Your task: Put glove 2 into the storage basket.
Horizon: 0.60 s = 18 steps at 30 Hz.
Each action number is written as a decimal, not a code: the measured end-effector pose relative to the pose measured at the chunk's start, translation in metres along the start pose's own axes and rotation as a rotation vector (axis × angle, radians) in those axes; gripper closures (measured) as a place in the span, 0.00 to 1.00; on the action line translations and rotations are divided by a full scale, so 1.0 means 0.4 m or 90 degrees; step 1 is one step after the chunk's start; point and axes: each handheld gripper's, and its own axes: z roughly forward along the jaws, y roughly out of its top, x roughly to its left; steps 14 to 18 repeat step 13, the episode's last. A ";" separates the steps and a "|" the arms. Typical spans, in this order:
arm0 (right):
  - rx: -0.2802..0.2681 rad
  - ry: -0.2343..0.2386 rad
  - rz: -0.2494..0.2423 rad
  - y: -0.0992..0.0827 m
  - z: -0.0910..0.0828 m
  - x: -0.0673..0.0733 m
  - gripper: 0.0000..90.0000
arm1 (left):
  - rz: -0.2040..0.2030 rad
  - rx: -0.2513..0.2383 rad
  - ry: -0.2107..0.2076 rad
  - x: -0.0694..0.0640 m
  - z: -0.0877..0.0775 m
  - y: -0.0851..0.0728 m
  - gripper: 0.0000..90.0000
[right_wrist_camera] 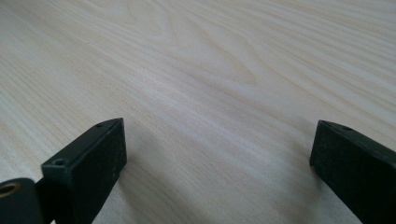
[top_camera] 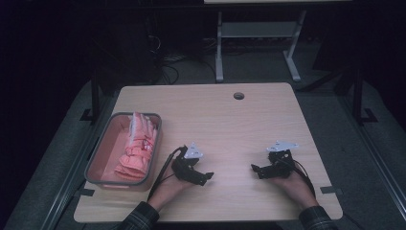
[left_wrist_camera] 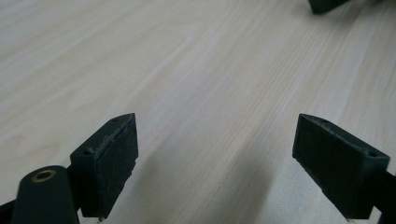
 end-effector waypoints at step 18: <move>0.000 0.002 -0.002 0.000 0.000 0.001 0.03 | 0.032 -0.011 0.007 -0.018 0.023 -0.022 0.14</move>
